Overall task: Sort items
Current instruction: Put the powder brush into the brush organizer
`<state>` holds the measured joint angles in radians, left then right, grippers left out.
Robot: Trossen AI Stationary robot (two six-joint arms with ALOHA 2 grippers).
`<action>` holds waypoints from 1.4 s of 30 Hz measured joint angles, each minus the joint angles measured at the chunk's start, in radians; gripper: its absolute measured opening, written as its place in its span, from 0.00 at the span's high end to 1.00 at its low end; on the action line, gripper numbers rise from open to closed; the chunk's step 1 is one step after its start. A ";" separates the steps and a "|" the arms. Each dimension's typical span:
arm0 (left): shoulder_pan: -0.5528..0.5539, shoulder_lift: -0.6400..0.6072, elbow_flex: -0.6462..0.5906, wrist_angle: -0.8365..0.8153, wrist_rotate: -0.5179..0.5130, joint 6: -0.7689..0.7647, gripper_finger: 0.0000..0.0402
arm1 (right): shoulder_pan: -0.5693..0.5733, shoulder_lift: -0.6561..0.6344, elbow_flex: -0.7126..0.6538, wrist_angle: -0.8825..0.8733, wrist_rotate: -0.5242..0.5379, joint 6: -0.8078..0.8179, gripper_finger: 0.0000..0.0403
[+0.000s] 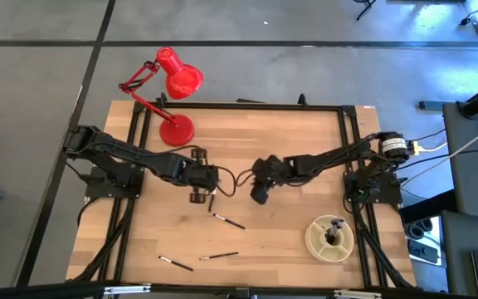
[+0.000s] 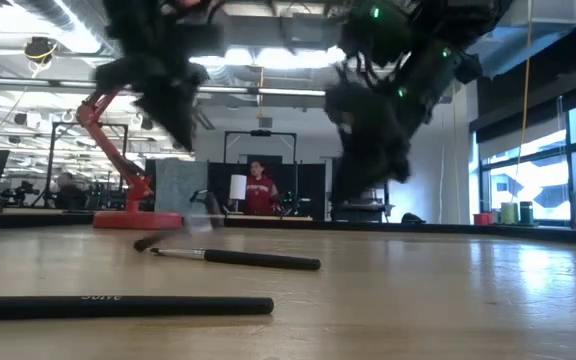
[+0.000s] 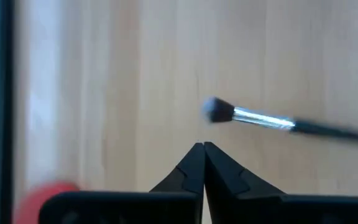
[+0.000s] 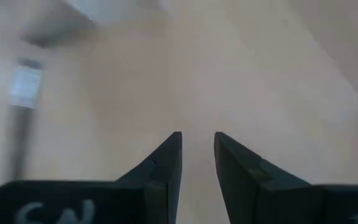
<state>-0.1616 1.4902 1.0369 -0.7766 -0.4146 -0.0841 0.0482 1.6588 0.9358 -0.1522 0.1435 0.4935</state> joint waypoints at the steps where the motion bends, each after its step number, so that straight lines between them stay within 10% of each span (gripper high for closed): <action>1: 0.000 0.000 0.005 0.042 -0.008 0.026 1.00 | 0.006 0.000 -0.004 0.055 -0.009 -0.018 0.77; 9: -0.002 0.000 0.009 0.204 0.035 0.070 0.99 | 0.010 0.000 -0.010 0.314 -0.216 -0.048 0.77; 15: -0.001 0.005 -0.014 0.214 0.051 -0.101 0.99 | 0.030 0.019 -0.010 0.310 -0.017 0.152 0.77; 34: 0.078 0.284 -0.118 0.500 0.228 -0.545 0.46 | 0.175 0.027 -0.010 0.215 -0.102 0.203 0.77; 42: 0.105 0.308 -0.115 0.480 0.285 -0.534 0.52 | 0.214 0.027 -0.010 0.088 -0.065 0.206 0.77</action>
<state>-0.0563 1.7981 0.9218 -0.2967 -0.1301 -0.6177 0.2623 1.6863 0.9260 -0.0643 0.0788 0.6998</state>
